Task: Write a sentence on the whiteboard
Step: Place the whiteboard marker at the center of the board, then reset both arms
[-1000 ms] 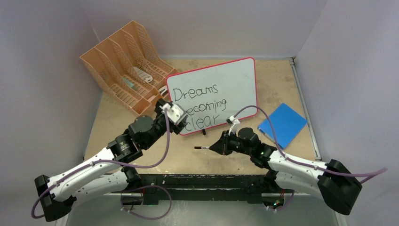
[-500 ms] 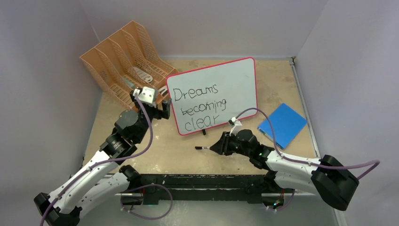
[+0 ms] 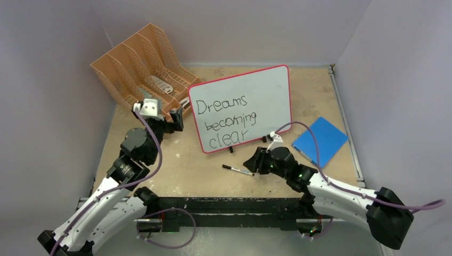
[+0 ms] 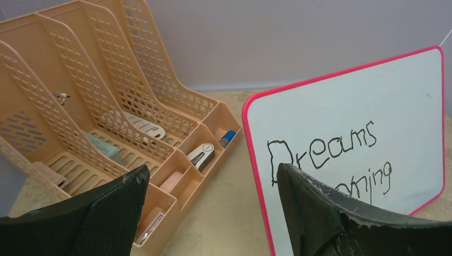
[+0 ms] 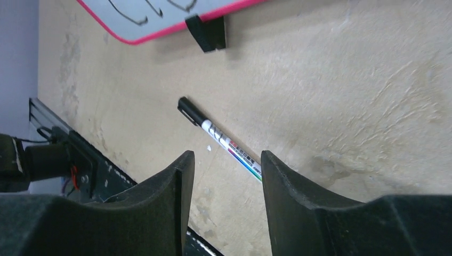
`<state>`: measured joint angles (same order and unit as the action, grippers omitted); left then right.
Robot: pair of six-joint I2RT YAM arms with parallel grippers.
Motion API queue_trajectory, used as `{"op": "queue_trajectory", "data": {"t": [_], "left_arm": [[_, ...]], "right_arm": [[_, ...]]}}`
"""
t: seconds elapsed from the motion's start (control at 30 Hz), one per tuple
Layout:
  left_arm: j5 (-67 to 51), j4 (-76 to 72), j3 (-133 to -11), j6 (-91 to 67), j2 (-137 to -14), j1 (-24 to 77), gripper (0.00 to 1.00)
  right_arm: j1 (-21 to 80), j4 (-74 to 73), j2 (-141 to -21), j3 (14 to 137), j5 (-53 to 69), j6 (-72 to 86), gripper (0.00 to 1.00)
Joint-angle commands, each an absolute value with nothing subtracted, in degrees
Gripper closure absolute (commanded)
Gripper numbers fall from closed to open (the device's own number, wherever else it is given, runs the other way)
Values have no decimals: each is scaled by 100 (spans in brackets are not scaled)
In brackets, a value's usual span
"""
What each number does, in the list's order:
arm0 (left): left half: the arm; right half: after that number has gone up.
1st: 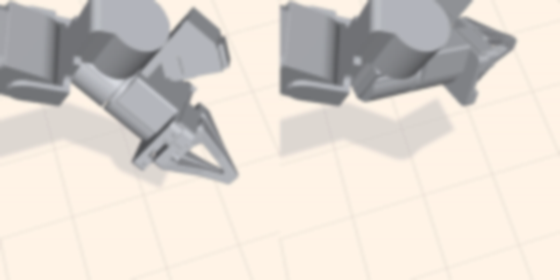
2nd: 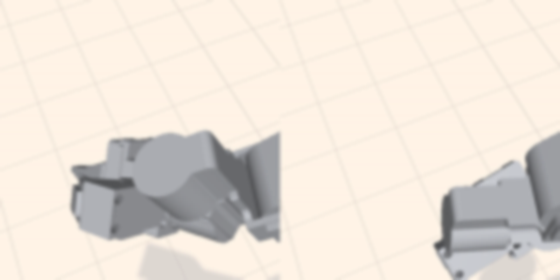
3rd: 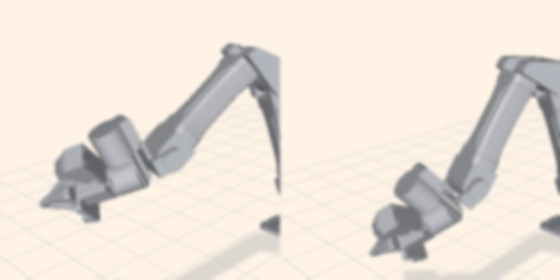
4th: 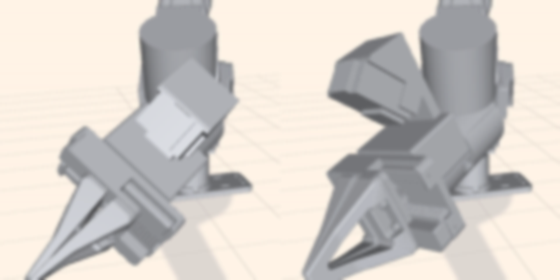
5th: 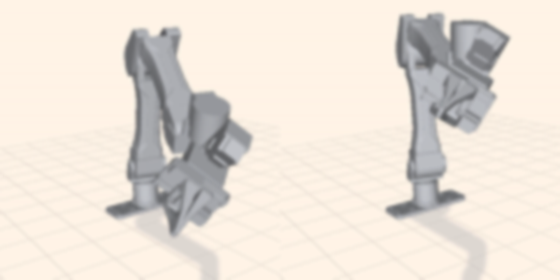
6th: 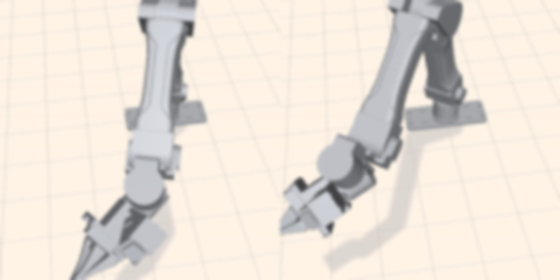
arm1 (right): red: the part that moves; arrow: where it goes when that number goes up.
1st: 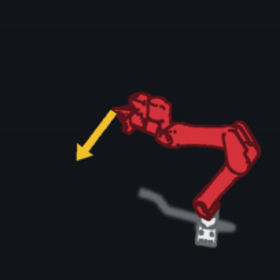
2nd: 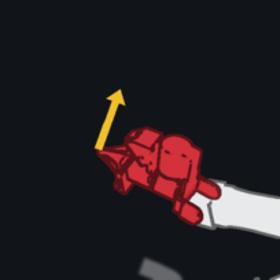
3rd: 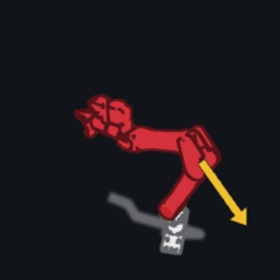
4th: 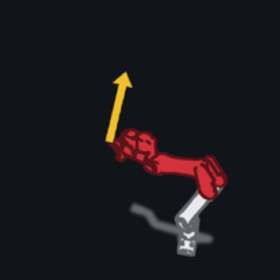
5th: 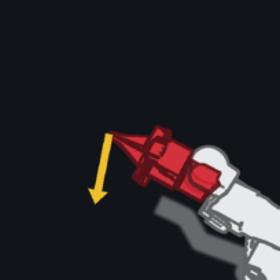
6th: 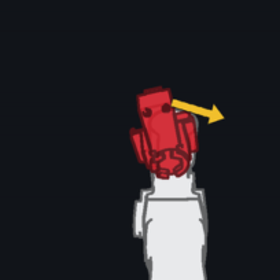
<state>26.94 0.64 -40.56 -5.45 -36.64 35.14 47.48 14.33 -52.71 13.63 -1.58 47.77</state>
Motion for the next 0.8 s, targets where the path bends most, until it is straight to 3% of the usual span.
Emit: {"op": "queue_trajectory", "data": {"t": [0.0, 0.03, 0.07, 0.17, 0.27, 0.47, 0.77], "left_arm": [[2992, 160, -4019, -653, -3360, 3480, 13], [3029, 330, -4042, -688, -3294, 3476, 13], [3074, 504, -4088, -745, -3231, 3480, 12], [3217, 1034, -4241, -949, -2942, 3478, 11], [3310, 1454, -4340, -1040, -2534, 3473, 10], [3356, 1877, -4315, -932, -1822, 3479, 9], [3316, 1919, -3947, -985, -969, 3476, 8]], "right_arm": [[4720, 730, -4690, 1965, -899, 4744, 49], [4716, 481, -4586, 2140, -1035, 4744, 49], [4719, 259, -4475, 2359, -1248, 4617, 40], [4720, -293, -4137, 2980, -1881, 4295, 32], [4720, -970, -3838, 3665, -3091, 4014, 24], [4719, -1535, -3044, 4158, -4732, 3815, 16], [4720, -1885, -2011, 4313, -5896, 3696, 3]]}}
